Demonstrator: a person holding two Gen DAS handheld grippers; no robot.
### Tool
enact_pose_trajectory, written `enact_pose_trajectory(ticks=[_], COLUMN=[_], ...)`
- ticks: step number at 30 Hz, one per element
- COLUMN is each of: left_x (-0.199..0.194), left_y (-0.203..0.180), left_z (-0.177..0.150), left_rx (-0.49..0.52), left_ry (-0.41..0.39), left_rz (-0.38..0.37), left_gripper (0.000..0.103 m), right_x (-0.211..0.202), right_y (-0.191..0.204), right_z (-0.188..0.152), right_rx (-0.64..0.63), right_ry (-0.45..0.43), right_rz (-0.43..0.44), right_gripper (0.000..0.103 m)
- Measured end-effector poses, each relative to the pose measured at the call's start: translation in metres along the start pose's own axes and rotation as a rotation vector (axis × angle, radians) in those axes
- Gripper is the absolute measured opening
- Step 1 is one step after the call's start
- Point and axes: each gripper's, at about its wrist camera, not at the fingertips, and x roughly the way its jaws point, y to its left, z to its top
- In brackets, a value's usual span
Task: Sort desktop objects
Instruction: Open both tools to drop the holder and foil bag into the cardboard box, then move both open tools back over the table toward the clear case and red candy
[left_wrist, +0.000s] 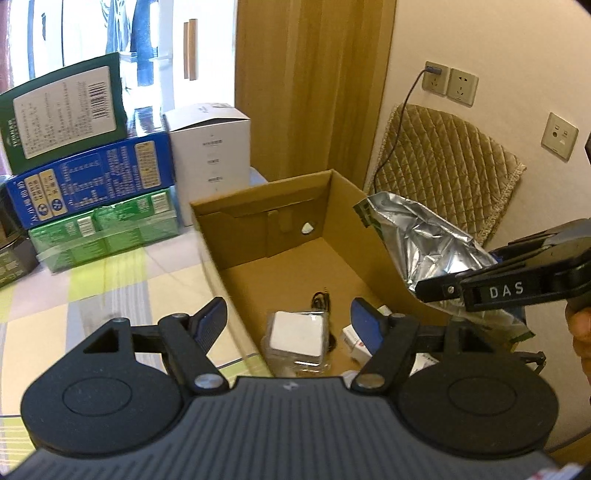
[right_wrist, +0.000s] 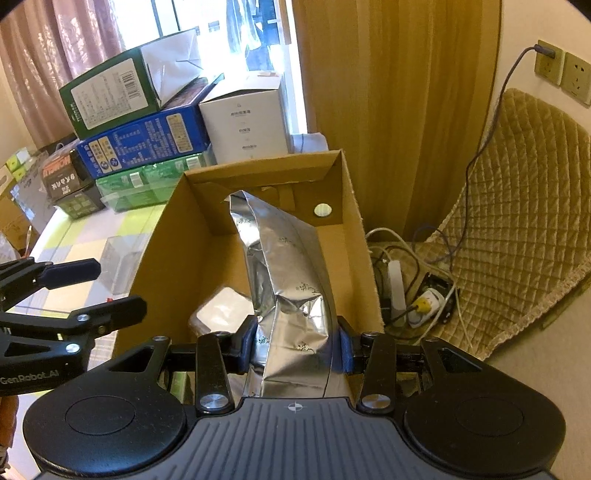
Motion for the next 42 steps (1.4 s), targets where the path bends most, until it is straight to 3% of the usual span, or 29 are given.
enact_pose_trajectory(ticks=[9,13,27,42], left_x=[-0.010,-0.013,-0.037,-0.092], left_y=[0.018,0.025,0.051,0.088], left_z=[-0.008,-0.012,-0.029,-0.053], left_rx=[-0.030,-0.043,-0.064,-0.100], left_ry=[-0.002,-0.006,0.002,-0.009], left_rz=[0.019,0.030,0.077,0.158], left_gripper=[0.070,0.073,0.075,0.081], right_x=[0.004,-0.002,-0.011,-0.035], right_y=[0.008,0.003,0.020,0.067], right_z=[0.006,0.012,0.000,-0.024], right_rx=[0.012,0.069,0.045,-0.019], right_ry=[-0.021,-0.073,-0.049,-0.049], right_rz=[0.012,0.040,0.025,0.037], right_gripper=[0.041,0.056,0.064,0.093])
